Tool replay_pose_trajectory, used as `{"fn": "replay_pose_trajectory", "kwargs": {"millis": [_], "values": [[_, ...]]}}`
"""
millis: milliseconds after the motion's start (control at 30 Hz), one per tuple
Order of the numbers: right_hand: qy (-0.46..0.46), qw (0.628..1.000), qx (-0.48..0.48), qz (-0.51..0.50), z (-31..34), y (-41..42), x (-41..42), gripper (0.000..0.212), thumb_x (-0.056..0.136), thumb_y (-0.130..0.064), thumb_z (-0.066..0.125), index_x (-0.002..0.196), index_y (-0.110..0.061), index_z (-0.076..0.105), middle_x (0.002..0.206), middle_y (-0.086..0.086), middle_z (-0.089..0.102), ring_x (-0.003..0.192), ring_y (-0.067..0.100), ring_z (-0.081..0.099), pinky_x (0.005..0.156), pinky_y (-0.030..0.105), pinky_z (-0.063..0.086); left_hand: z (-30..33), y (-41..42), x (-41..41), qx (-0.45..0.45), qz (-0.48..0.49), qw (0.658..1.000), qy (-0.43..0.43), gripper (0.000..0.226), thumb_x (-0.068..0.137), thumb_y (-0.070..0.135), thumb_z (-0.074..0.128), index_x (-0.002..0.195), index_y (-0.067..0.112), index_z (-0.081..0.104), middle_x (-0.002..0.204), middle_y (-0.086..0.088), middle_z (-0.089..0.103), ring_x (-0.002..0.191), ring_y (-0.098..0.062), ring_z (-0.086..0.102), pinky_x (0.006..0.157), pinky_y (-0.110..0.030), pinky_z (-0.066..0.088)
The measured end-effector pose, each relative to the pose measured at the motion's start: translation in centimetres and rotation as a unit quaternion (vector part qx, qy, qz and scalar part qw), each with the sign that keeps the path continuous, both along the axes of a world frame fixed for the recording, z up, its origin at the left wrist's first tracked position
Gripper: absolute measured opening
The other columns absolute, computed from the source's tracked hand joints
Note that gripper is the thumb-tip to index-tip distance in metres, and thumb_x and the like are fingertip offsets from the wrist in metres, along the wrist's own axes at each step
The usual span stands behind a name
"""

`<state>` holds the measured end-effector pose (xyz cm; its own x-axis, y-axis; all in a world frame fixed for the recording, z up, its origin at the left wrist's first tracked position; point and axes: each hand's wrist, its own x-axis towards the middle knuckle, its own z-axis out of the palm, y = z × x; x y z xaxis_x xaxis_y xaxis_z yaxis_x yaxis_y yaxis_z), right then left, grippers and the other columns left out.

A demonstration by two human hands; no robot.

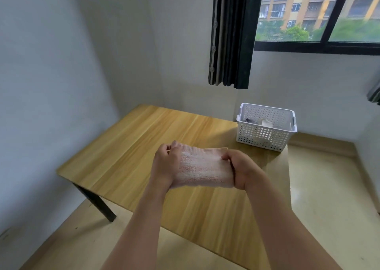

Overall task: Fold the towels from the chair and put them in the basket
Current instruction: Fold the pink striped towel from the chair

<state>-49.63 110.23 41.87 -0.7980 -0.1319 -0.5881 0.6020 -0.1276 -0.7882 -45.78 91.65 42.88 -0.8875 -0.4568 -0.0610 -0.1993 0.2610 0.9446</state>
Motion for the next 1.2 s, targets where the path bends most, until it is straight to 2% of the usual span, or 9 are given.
{"fn": "replay_pose_trajectory", "kwargs": {"millis": [200,300,400,567,700,800,1000,1100,1200], "values": [[0.024,0.999,0.001,0.041,0.1,10.2,-9.3,0.017,0.089,-0.006,0.046,0.08,-0.006,0.059,0.059,0.007,0.061,0.053,0.023,0.06,0.05,0.029,0.052,-0.5,9.8,-6.8,0.181,0.045,0.982,-0.017,0.037,0.081,0.039,0.062,0.087,0.003,0.069,0.076,-0.008,0.067,0.066,-0.025,0.064,0.059,-0.034,0.049],[0.043,0.994,0.0,0.101,0.4,14.9,-13.8,0.02,0.092,-0.002,0.045,0.09,-0.006,0.065,0.071,0.009,0.065,0.059,0.023,0.063,0.058,0.033,0.054,0.0,14.2,-9.3,0.207,0.038,0.977,-0.022,0.023,0.091,0.025,0.06,0.092,0.002,0.065,0.08,-0.011,0.07,0.065,-0.026,0.069,0.052,-0.029,0.051],[0.088,0.984,0.032,0.15,1.1,18.0,-17.9,0.024,0.093,0.002,0.046,0.108,-0.007,0.063,0.09,0.014,0.064,0.073,0.024,0.061,0.066,0.034,0.053,0.5,17.2,-11.0,0.162,0.022,0.986,-0.034,0.023,0.092,0.026,0.059,0.096,0.003,0.062,0.08,-0.009,0.068,0.066,-0.025,0.067,0.055,-0.033,0.05],[0.161,0.961,0.108,0.196,1.9,22.3,-23.9,0.031,0.088,0.006,0.047,0.097,-0.015,0.066,0.085,0.008,0.067,0.075,0.02,0.062,0.065,0.03,0.05,-0.8,21.7,-15.4,0.129,-0.024,0.99,-0.05,0.006,0.088,0.012,0.06,0.089,0.006,0.058,0.066,-0.005,0.063,0.054,-0.018,0.057,0.048,-0.029,0.045],[0.195,0.943,0.165,0.214,1.5,25.7,-31.8,0.033,0.082,0.005,0.045,0.096,-0.015,0.068,0.092,0.013,0.067,0.084,0.025,0.062,0.078,0.041,0.051,-2.1,27.0,-21.7,0.155,-0.019,0.986,-0.058,0.01,0.086,0.005,0.06,0.094,0.004,0.056,0.08,-0.01,0.068,0.066,-0.021,0.063,0.059,-0.036,0.055],[0.213,0.919,0.222,0.247,0.4,28.0,-39.1,0.033,0.078,-0.002,0.045,0.098,-0.013,0.069,0.09,0.009,0.063,0.081,0.022,0.055,0.072,0.035,0.041,-3.5,30.9,-27.8,0.113,-0.031,0.99,-0.075,0.011,0.085,0.006,0.06,0.096,0.007,0.059,0.081,-0.007,0.067,0.063,-0.019,0.061,0.058,-0.032,0.053],[0.232,0.881,0.309,0.274,-5.0,32.3,-50.7,0.028,0.092,-0.004,0.035,0.088,-0.019,0.059,0.08,-0.002,0.055,0.073,0.014,0.05,0.06,0.025,0.039,-7.6,36.9,-40.8,0.027,-0.026,0.985,-0.167,0.012,0.061,0.029,0.052,0.065,0.02,0.045,0.063,-0.006,0.049,0.06,-0.019,0.05,0.061,-0.036,0.044],[0.214,0.852,0.352,0.324,-8.4,33.4,-54.1,0.031,0.088,-0.006,0.032,0.086,-0.021,0.059,0.091,0.001,0.059,0.083,0.02,0.056,0.064,0.029,0.043,-9.4,39.3,-44.2,-0.041,-0.057,0.971,-0.228,0.017,0.074,0.029,0.053,0.068,0.019,0.041,0.064,-0.001,0.046,0.06,-0.019,0.049,0.059,-0.03,0.035],[0.21,0.829,0.372,0.36,-11.0,33.4,-56.1,0.036,0.085,-0.005,0.03,0.106,-0.015,0.057,0.102,0.007,0.06,0.091,0.024,0.056,0.07,0.032,0.045,-11.0,40.0,-46.3,-0.093,-0.037,0.959,-0.266,0.021,0.086,0.024,0.049,0.069,0.019,0.038,0.065,0.002,0.043,0.059,-0.018,0.041,0.053,-0.029,0.028]]}}
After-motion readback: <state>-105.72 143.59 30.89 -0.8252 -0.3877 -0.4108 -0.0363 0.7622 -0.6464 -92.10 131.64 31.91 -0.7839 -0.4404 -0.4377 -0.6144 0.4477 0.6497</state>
